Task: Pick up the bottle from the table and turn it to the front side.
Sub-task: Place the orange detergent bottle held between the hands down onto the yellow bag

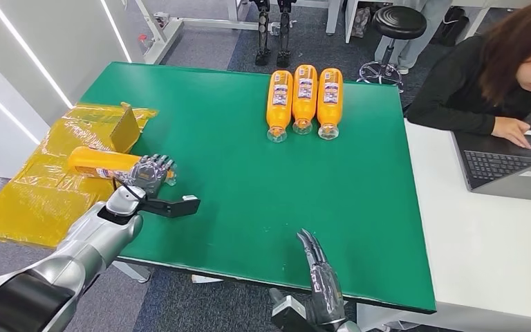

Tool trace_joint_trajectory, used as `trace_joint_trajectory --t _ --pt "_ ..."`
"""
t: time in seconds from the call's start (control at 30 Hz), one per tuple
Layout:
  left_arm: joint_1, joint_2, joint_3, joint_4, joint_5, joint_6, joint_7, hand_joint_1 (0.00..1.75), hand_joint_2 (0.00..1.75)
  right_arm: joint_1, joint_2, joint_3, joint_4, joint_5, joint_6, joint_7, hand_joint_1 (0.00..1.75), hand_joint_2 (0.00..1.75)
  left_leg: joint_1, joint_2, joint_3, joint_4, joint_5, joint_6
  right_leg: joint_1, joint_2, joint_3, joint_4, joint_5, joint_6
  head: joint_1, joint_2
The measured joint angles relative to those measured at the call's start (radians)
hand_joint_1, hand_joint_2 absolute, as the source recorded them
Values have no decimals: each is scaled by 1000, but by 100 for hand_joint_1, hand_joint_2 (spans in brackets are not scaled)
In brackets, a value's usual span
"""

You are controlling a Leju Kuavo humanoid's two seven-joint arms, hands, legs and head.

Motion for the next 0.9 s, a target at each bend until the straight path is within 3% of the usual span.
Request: trace_joint_trajectory --t 0.2,0.3,0.33,0.43,0.47,0.6,0.73,0.9 --pt "5 -64 13 -17 22 192 -101 0 175 13 2 -8 6 17 -44 14 0 175 0 -3 -1 0 0 0 0 -3 0 0 0 0 0 0" --pt "8 -72 17 -24 32 213 -121 0 175 17 3 -10 5 21 -45 14 0 175 0 -3 -1 0 0 0 0 -3 0 0 0 0 0 0" --pt "49 -89 37 -101 145 213 -223 0 175 35 8 -23 -8 17 -45 3 0 175 -1 -2 -1 0 -1 1 0 -2 0 -1 0 0 0 0" --pt "285 -150 103 -543 772 54 -651 0 175 116 22 -88 -85 -69 -47 -86 0 175 -2 2 -1 0 -4 2 -1 3 -1 -2 -1 1 0 0" --pt "342 -154 105 -651 915 -29 -707 0 175 129 21 -99 -108 -107 -47 -113 0 175 -2 3 -1 0 -5 2 -1 3 -1 -2 -1 1 0 0" --pt "459 -155 100 -896 1246 -264 -757 0 175 166 6 -118 -193 -203 -47 -180 0 175 -1 2 -1 0 -5 2 -1 2 -1 -2 -2 3 0 0" --pt "532 -178 100 -1019 1421 -426 -760 0 175 203 -9 -125 -287 -245 -47 -219 0 175 -1 2 -1 0 -5 2 -1 2 -1 -2 -2 3 0 0" --pt "620 -236 138 -1079 1407 -417 -760 0 175 247 -11 -147 -391 -172 -47 -234 0 175 -1 2 -1 0 -5 2 -1 2 0 -2 -2 3 0 0"
